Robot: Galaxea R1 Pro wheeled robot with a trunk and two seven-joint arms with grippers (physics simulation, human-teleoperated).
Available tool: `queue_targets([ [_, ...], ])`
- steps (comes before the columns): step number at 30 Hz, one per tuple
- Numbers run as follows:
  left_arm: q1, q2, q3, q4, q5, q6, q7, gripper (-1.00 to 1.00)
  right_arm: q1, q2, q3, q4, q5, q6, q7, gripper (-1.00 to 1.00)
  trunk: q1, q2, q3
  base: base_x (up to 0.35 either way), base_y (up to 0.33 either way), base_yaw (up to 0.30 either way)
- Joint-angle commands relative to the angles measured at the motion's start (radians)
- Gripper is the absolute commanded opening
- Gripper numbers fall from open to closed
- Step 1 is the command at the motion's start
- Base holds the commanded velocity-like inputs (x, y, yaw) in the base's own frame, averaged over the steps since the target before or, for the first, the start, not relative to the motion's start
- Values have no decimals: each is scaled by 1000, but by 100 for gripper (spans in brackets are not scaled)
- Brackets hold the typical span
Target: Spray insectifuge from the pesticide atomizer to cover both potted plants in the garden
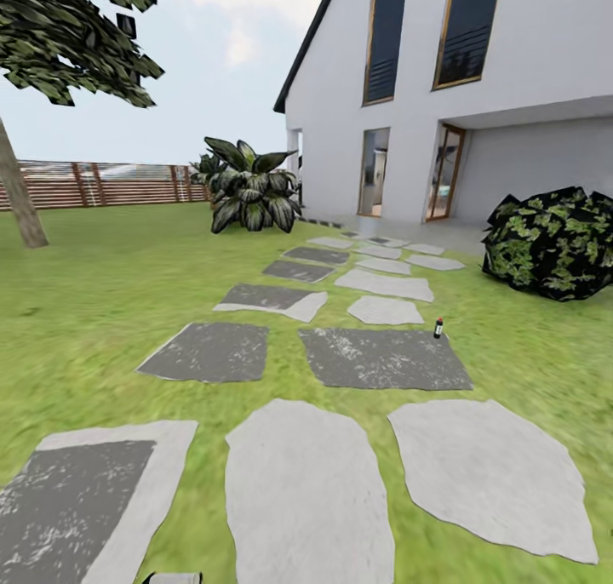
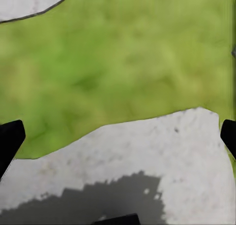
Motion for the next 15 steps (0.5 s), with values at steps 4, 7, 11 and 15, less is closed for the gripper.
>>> queue_targets([
  [4, 0, 0, 0, 0, 0, -3, 1, 100, 0, 0, -1, -1, -1, 0, 0, 100, 0, 0, -5, 336, 0, -262],
  [7, 0, 0, 0, 0, 0, -3, 1, 100, 0, 0, -1, -1, -1, 0, 0, 100, 0, 0, -8, 336, 0, -261],
  [11, 0, 0, 0, 0, 0, -3, 1, 100, 0, 0, -1, -1, -1, 0, -1, 100, 0, 0, -11, 336, 0, -261],
  [15, 0, 0, 0, 0, 0, -3, 1, 100, 0, 0, -1, -1, -1, 0, -2, 100, 0, 0, -15, 336, 0, -260],
])
